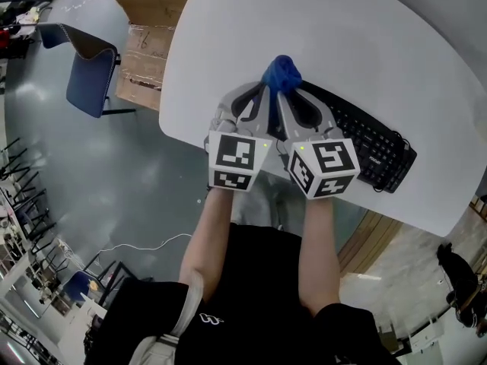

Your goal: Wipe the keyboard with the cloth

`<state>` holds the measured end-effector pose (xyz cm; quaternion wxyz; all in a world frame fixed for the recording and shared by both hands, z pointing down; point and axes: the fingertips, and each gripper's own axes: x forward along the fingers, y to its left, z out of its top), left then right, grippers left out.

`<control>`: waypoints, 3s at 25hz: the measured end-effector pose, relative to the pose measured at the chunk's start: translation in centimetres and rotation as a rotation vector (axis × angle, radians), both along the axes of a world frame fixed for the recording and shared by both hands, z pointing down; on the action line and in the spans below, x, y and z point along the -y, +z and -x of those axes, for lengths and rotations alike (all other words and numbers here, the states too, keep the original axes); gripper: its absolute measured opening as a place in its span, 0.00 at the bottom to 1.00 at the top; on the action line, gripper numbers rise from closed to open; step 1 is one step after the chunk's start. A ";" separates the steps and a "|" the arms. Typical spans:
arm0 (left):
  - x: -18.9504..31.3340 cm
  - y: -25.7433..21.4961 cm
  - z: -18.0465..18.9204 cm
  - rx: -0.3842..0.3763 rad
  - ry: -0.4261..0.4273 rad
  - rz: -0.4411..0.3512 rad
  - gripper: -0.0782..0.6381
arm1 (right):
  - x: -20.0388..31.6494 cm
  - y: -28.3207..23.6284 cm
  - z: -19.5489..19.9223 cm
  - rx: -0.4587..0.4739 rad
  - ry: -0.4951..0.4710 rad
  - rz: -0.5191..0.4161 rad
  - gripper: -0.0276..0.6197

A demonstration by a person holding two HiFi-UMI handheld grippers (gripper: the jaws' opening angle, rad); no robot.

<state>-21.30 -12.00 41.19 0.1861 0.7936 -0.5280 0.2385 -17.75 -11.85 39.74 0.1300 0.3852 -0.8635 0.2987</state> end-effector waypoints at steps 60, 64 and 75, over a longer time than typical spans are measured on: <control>-3.1 2.6 -17.9 0.092 0.325 0.075 0.09 | -4.8 2.7 -17.4 -0.058 0.354 0.074 0.10; -3.3 2.5 -19.5 0.087 0.344 0.071 0.09 | -5.0 2.6 -18.9 -0.064 0.374 0.072 0.10; -4.1 2.7 -24.1 0.083 0.401 0.067 0.09 | -5.9 2.6 -23.4 -0.072 0.431 0.076 0.10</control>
